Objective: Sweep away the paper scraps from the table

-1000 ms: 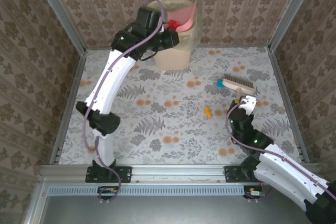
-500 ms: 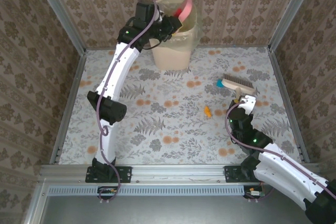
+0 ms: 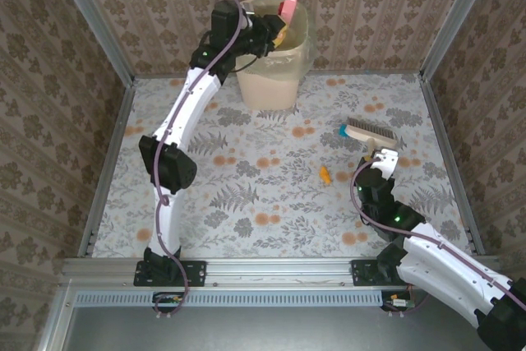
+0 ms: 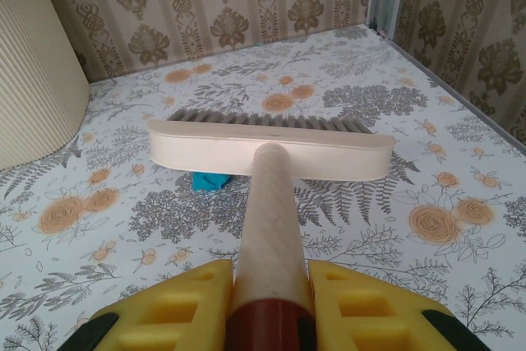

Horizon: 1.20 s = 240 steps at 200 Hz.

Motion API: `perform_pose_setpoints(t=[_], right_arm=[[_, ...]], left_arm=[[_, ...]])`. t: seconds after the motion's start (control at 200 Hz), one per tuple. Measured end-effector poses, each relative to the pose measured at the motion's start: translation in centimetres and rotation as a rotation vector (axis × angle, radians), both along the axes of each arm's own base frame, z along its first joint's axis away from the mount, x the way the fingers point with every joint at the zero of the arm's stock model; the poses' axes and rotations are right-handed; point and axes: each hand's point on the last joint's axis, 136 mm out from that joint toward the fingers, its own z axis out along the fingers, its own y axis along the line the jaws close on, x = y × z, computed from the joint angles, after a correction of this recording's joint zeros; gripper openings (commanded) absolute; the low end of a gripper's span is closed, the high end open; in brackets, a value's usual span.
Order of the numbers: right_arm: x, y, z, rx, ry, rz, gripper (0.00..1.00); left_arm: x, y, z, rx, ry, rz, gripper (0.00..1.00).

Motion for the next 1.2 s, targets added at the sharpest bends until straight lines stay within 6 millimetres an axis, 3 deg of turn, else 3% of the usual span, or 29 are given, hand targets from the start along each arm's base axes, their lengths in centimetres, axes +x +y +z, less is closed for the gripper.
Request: perform_pose_setpoints(t=[0.125,0.335,0.59,1.2], right_arm=[[0.1,0.1,-0.1,-0.003,0.005,0.001,0.0],[0.2,0.2,-0.2,-0.001,0.004,0.003,0.0],[0.4,0.4,-0.6,-0.009,0.02,0.008,0.0],[0.4,0.4,-0.7,-0.013,0.025,0.011,0.0]], left_arm=[[1.0,-0.3,-1.1,-0.056,0.024,0.011,0.0],[2.5,-0.5,-4.7,-0.125,0.101,0.034,0.0],[3.0,0.1,-2.3,-0.25,0.044,0.043,0.0],[2.1,1.0,-0.6,-0.338,0.017,0.06,0.0]])
